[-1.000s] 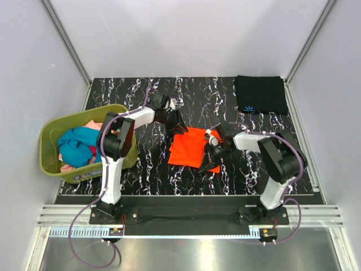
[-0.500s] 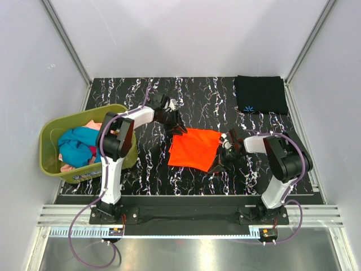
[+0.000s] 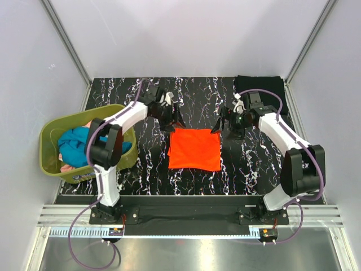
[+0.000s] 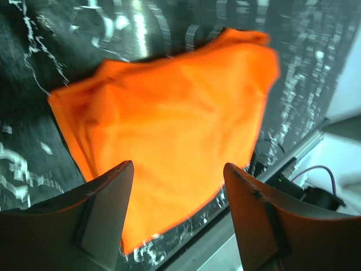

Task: Fold and stack the t-shirts
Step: Fold the tshirt

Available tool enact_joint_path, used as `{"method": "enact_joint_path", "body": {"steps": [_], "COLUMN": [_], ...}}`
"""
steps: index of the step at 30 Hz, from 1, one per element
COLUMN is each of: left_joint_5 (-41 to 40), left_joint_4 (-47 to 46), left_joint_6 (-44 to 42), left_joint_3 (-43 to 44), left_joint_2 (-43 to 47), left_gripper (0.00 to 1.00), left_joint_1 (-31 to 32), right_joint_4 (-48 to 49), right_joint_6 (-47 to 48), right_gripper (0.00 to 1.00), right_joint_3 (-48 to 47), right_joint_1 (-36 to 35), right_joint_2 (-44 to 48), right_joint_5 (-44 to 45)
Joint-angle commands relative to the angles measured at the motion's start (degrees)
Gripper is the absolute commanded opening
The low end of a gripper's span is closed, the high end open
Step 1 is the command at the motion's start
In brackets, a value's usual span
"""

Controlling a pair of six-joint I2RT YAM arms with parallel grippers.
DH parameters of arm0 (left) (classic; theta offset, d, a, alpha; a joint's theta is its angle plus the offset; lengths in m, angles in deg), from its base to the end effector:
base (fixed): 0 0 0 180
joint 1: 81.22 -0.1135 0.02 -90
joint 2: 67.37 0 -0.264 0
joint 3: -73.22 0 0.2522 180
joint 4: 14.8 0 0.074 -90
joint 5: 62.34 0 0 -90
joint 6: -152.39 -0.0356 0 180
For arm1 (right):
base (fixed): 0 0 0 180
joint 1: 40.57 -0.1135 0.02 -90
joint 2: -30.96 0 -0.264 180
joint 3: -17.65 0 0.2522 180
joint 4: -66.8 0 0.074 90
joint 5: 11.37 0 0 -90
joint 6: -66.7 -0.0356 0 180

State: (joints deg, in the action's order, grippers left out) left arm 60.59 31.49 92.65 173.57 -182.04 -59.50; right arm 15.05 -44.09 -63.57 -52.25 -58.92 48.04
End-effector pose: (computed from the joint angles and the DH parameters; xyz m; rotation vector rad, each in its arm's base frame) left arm 0.3882 -0.1755 0.2005 0.0078 2.7527 -1.0445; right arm 0.3101 0.0826 0.2485 0.0197 2.6637 0.8938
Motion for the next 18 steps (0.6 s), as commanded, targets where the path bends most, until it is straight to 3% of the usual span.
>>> {"method": "enact_joint_path", "body": {"steps": [1, 6, 14, 18], "left_joint_5": [-0.4, -1.0, -0.6, -1.5], "left_joint_4": [2.3, 4.4, 1.8, 1.8], "left_joint_6": [-3.0, -3.9, -2.1, -2.0], "left_joint_3": [1.7, -0.4, -16.4, -22.9], "left_joint_2": [8.6, 16.6, 29.5, 35.3], "left_gripper": [0.72, 0.72, 0.73, 0.72], "left_joint_1": [-0.3, -0.3, -0.2, -0.2], "right_joint_4": [-3.4, 2.6, 10.0, 10.8], "right_joint_6": [2.7, 3.2, 9.5, 12.7], "right_gripper": [1.00, 1.00, 1.00, 0.92], "right_joint_3": [-2.8, -2.9, -3.2, -5.1], "right_joint_1": [0.5, 0.8, 0.8, 0.9], "right_joint_2": [-3.3, -8.0, -14.3, -17.8], "right_joint_5": [3.3, 3.6, 4.0, 3.3]}}
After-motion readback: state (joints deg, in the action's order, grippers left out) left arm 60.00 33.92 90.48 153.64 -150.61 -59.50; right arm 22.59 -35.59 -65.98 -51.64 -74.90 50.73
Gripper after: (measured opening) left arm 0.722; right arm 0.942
